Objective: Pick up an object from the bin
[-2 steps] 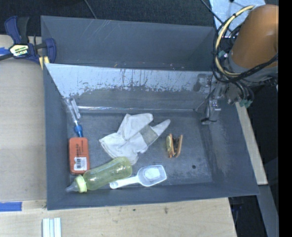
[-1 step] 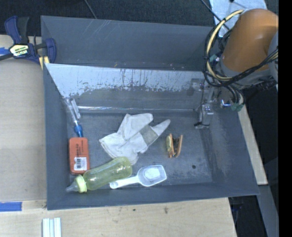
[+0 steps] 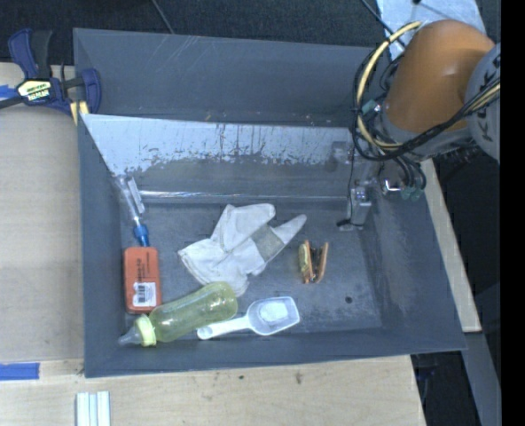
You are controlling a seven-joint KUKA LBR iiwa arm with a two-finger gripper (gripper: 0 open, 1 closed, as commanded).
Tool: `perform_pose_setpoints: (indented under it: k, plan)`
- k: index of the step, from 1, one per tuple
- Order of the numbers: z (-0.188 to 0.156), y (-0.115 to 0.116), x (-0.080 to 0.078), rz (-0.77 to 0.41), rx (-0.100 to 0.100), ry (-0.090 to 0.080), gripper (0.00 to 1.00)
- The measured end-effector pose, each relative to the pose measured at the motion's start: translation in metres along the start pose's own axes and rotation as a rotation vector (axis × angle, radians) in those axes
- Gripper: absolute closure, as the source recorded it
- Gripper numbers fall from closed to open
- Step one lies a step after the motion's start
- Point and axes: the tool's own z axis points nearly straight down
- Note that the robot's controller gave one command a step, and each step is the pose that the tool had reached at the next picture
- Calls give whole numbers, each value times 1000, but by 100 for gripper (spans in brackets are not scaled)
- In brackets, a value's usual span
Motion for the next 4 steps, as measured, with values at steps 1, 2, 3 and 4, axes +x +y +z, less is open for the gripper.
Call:
perform_pose_setpoints:
  k: [1,2,3,4]
  plan:
    - [59,37,3,56,-1,-1,0]
    - [108,64,4,61,-1,3,0]
    - [117,68,1,15,1,11,0]
    - [78,75,3,110,-1,5,0]
